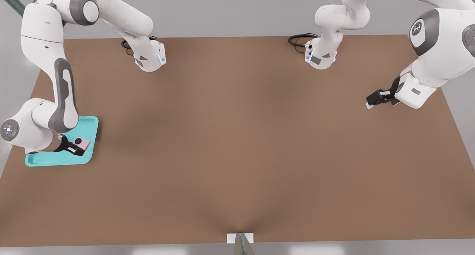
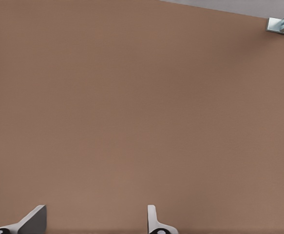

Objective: Keep left arm still and place phone on the tray with right arm

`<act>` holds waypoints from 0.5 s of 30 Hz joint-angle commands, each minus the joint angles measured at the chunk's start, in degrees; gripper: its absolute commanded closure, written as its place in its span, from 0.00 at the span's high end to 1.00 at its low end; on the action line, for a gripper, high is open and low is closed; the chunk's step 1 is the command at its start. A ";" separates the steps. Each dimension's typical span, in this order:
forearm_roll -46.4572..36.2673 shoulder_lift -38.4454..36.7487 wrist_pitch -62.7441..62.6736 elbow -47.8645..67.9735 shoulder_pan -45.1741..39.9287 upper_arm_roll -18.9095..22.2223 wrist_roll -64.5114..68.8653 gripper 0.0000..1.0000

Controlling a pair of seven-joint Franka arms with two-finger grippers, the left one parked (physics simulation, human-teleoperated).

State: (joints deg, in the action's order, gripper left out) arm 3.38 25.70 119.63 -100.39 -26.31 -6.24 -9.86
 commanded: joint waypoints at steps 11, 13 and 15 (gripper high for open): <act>0.31 9.36 3.50 3.71 -10.07 0.61 47.39 0.77; 0.31 9.80 3.77 3.71 -10.25 0.61 47.39 0.77; 0.22 9.80 3.68 3.71 -10.16 0.61 47.22 1.00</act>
State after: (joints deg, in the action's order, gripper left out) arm 3.59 35.47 122.42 -96.71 -36.49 -5.62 16.49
